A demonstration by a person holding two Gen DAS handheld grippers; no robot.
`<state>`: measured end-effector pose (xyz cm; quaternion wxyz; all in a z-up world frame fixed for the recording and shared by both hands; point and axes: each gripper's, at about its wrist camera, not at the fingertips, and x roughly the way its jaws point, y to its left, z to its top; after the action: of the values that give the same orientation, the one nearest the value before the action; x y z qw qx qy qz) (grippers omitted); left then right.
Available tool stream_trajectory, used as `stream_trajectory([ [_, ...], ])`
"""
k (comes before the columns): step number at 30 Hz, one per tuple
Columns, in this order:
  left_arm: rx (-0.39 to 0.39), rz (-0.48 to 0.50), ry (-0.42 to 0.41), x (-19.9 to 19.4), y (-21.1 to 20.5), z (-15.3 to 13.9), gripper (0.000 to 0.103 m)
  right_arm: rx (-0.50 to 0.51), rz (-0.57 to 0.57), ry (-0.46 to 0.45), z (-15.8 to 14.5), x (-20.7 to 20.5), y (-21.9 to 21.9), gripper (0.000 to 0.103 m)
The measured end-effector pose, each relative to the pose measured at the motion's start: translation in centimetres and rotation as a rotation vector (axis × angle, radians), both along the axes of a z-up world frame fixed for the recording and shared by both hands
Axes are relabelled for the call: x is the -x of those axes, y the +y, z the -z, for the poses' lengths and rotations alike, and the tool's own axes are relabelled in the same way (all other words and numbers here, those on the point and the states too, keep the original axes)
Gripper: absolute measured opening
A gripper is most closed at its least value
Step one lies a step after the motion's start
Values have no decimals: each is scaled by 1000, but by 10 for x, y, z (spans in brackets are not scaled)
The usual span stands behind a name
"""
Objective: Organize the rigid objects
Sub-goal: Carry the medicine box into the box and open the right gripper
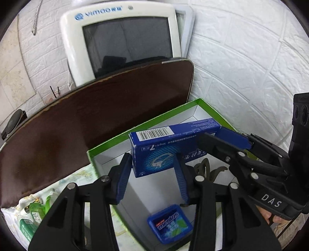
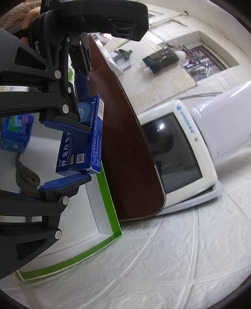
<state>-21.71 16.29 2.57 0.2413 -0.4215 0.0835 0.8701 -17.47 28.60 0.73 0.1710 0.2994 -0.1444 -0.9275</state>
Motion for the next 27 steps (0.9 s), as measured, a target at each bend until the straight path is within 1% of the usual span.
stream_trajectory([
  [6,30,15,-41,12,17,20,38,2,39,-57,18,18,17,45],
  [7,34,23,-48,12,19,23,39,-1,46,-64,21,19,18,45],
  [9,40,72,-61,7,26,29,40,-2,62,-71,25,20,21,45],
  [12,124,110,8,-8,42,31,40,6,49,-83,28,22,18,45],
  [15,158,146,32,-19,48,31,40,-19,53,-74,28,20,14,45],
  [18,168,143,56,-26,46,26,40,-14,55,-68,26,18,15,45],
  [27,151,98,98,-41,24,5,42,-16,62,-56,16,8,11,45],
])
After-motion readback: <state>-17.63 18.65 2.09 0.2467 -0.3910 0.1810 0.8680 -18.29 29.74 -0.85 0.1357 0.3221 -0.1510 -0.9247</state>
